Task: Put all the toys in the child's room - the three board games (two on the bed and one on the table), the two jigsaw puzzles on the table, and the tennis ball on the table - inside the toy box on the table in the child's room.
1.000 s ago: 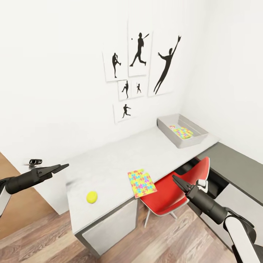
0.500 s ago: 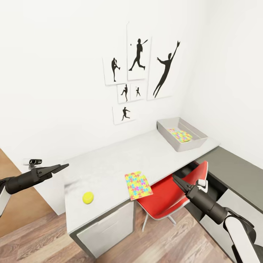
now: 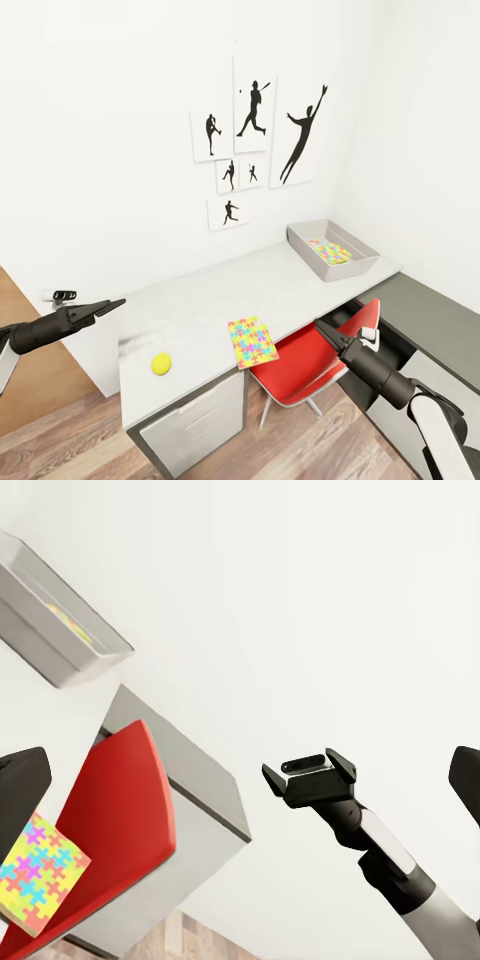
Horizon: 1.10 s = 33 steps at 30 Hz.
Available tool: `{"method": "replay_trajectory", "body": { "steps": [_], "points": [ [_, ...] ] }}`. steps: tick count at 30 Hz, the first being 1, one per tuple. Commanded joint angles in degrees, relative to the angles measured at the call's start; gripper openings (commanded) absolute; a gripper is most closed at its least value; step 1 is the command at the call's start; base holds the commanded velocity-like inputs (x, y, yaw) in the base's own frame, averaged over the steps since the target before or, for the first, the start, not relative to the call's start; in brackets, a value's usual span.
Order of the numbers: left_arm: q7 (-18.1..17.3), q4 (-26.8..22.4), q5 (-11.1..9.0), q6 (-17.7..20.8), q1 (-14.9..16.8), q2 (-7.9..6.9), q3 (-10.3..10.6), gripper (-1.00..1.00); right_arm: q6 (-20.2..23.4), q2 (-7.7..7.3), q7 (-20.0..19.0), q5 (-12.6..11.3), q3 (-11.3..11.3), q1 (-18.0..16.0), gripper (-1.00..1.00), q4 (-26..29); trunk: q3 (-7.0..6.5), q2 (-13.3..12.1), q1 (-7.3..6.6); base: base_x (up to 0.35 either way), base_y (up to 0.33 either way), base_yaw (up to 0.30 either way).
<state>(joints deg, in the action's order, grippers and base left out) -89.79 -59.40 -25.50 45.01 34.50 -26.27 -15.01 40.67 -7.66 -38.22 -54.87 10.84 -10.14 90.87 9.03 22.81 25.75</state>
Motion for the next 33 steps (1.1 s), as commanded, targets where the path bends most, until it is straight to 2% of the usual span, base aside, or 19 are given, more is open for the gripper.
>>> {"method": "replay_trajectory", "body": {
  "steps": [1, 21, 33],
  "points": [
    [-0.2, 0.0, 0.0, 0.6, 0.0, -0.01, 0.0, 1.00, 0.4, 0.01, 0.0, -0.2, 0.0, -0.1, 1.00, 0.0, 0.02, 0.1, 0.04, 0.000, 0.000, 0.000],
    [-0.2, 0.0, -0.1, 0.6, 0.0, -0.01, 0.0, 1.00, 0.3, 0.01, 0.0, -0.2, -0.1, -0.1, 1.00, 0.0, -1.84, 0.1, 0.04, 0.000, -0.107, 0.000],
    [-0.2, 0.0, 0.0, 0.6, 0.0, -0.01, 0.0, 1.00, 0.4, 0.00, 0.0, -0.2, 0.0, -0.1, 1.00, 0.0, -2.00, 0.1, 0.04, 0.000, -0.121, 0.000]
  ]
}}
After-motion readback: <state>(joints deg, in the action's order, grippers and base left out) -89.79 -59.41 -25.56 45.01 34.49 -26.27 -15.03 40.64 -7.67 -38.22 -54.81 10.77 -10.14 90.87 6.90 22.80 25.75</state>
